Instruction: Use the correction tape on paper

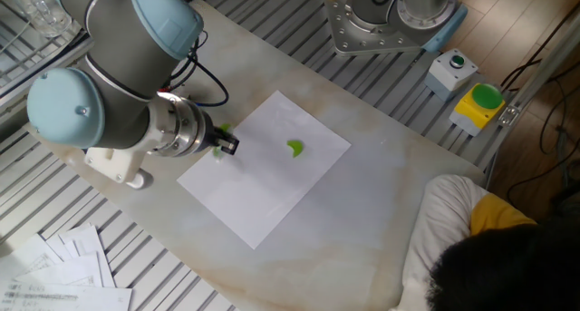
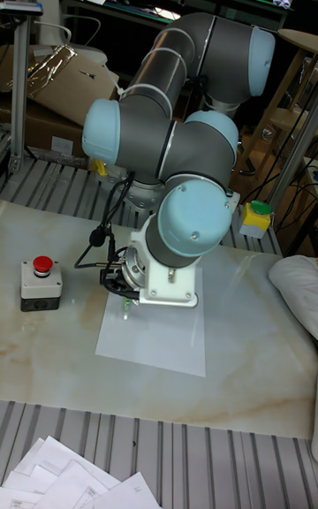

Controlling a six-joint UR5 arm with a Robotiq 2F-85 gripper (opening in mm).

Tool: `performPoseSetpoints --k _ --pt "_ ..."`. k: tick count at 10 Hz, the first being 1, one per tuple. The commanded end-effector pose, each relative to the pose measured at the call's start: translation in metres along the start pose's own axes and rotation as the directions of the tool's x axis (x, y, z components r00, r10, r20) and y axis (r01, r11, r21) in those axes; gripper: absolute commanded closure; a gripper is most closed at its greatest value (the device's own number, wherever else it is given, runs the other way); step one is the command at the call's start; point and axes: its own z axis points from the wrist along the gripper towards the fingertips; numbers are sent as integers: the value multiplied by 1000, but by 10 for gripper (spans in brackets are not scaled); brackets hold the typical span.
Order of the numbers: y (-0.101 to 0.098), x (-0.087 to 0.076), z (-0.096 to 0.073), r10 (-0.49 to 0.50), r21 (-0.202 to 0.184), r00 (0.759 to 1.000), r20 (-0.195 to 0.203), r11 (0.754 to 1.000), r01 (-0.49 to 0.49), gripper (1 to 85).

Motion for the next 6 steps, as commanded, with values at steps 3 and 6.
performPoseSetpoints --k 3,6 --pt "3 9 19 17 -3 1000 12 1000 -17 847" --pt "-1 20 29 14 5 1000 16 1000 -14 847"
